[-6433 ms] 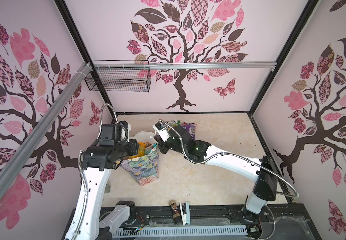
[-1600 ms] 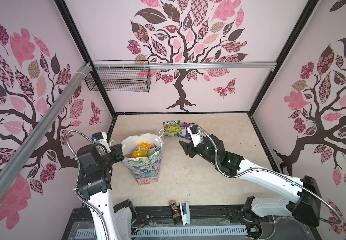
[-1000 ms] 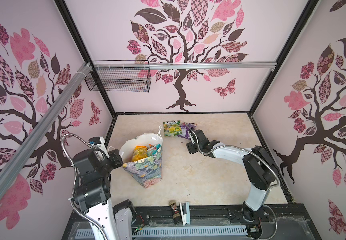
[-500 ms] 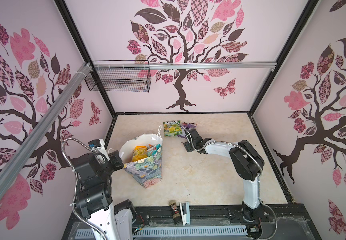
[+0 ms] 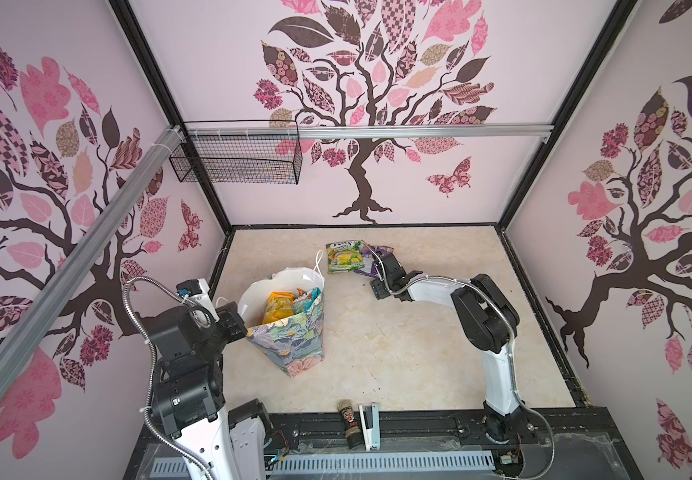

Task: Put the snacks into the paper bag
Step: 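Close the right gripper on the purple packet's corner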

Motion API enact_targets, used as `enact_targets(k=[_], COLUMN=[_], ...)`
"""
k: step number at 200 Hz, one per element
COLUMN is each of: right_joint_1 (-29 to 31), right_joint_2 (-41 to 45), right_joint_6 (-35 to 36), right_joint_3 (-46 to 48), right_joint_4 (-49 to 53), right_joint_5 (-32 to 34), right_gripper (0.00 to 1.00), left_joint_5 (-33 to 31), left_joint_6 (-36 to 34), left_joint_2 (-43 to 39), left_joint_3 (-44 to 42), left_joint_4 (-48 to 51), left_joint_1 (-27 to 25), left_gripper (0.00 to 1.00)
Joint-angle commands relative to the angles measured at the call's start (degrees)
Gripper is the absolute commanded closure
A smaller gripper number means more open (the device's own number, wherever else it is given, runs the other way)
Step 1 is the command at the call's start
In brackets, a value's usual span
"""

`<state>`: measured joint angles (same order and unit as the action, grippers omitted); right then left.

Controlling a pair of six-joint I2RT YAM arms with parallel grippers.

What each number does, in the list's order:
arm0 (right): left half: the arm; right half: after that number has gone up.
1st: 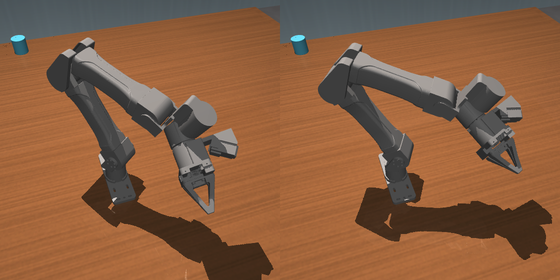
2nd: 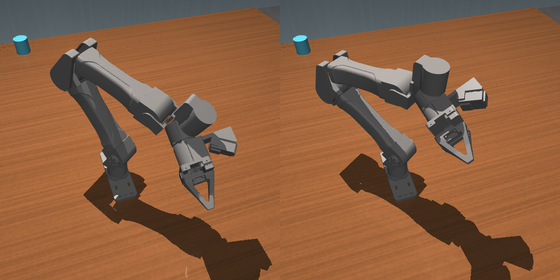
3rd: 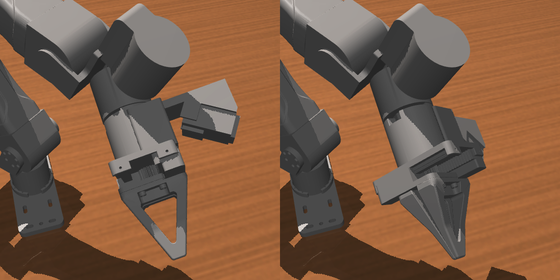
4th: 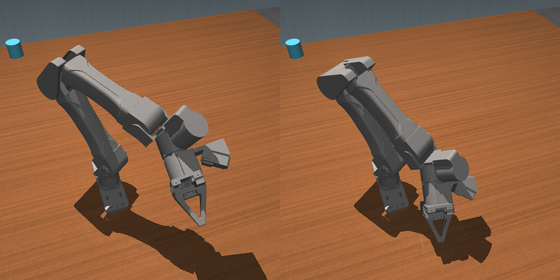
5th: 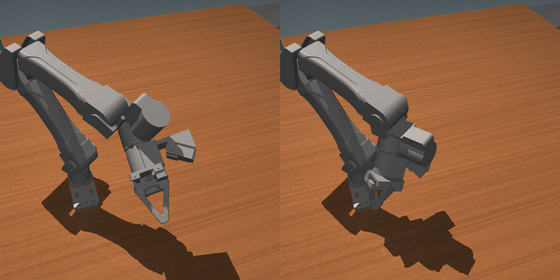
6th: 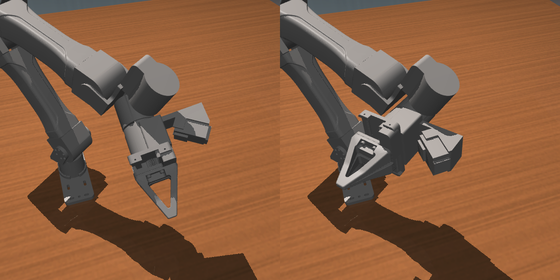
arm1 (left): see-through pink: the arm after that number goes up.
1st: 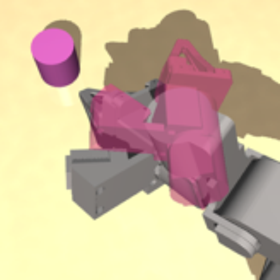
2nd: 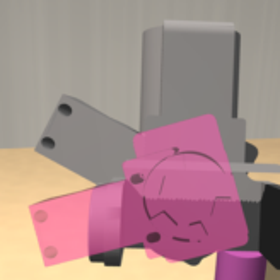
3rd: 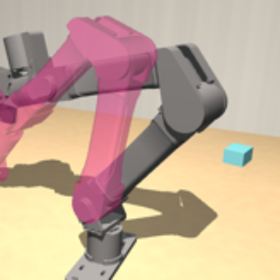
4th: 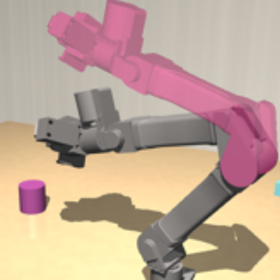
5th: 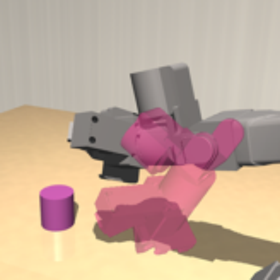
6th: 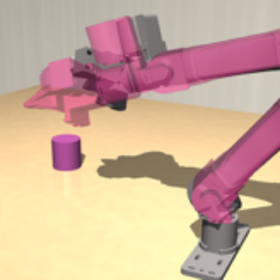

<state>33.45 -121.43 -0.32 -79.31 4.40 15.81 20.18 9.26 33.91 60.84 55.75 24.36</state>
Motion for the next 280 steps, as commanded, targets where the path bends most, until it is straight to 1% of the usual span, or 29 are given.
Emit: enact_targets(k=[1, 32, 53, 73, 97, 108, 137, 157, 168, 177, 205, 236, 280], right_joint_1=[-0.46, -0.97, -1.69, -1.76, -1.85, -1.99, -2.21, -2.43, -2.51, -2.45, -2.60, -2.50, -2.60], right_joint_2=[-3.12, -4.46, -4.59, -4.51, -4.85, -5.07, -5.33, -5.47, -5.40, -5.33, -4.00, 0.23, 8.20], right_joint_6=[-1.01, -1.69, -2.82, -3.02, -2.95, -2.86, -2.70, -2.54, -2.43, -2.45, -2.50, -2.84, -4.72], right_joint_3=[-3.34, -4.87, -4.62, -4.04, -3.99, -4.14, -4.25, -4.25, -4.27, -4.40, -3.70, -0.17, 6.30], right_joint_4=[1.04, 1.98, 1.69, 1.27, 1.13, 1.22, 1.43, 1.58, 1.72, 1.72, 1.51, -0.69, -3.16], right_joint_5=[-1.29, -1.91, -4.00, -4.04, -4.12, -4.20, -4.14, -3.97, -3.81, -3.50, -3.18, -3.50, -6.56], right_gripper=[0.22, 0.25, 0.32, 0.36, 0.45, 0.47, 0.59, 0.73, 0.84, 0.91, 1.00, 1.00, 1.00], left_joint_5=[0.56, 0.56, 0.47, 0.47, 0.32, 0.23, -1.22, -2.96, -3.70, -3.97, -5.16, -5.76, -6.01], left_joint_6=[0.32, 0.32, 0.32, 0.32, 0.33, 0.32, 0.21, 0.06, -0.07, -0.18, -0.46, -0.56, -0.46], left_joint_2=[-0.34, -0.33, -0.38, 0.00, -0.05, -0.18, -0.14, -0.25, -0.49, -0.59, -0.20, -0.47, -0.84], left_joint_3=[-0.95, -0.90, -0.99, -1.09, -1.04, -1.07, -1.16, -1.00, -0.92, -0.94, -0.61, -0.90, -0.90], left_joint_4=[-1.69, -1.77, -1.77, -1.78, -1.85, -1.79, -1.92, -1.78, -1.54, -1.57, -0.98, -1.25, -1.25], left_joint_1=[0.07, 0.01, -0.06, -0.06, -0.12, -0.17, -1.22, -2.38, -2.94, -3.39, -4.49, -4.83, -5.11], left_gripper=[1.00, 1.00, 1.00, 1.00, 1.00, 1.00, 1.00, 1.00, 1.00, 1.00, 1.00, 1.00, 1.00])
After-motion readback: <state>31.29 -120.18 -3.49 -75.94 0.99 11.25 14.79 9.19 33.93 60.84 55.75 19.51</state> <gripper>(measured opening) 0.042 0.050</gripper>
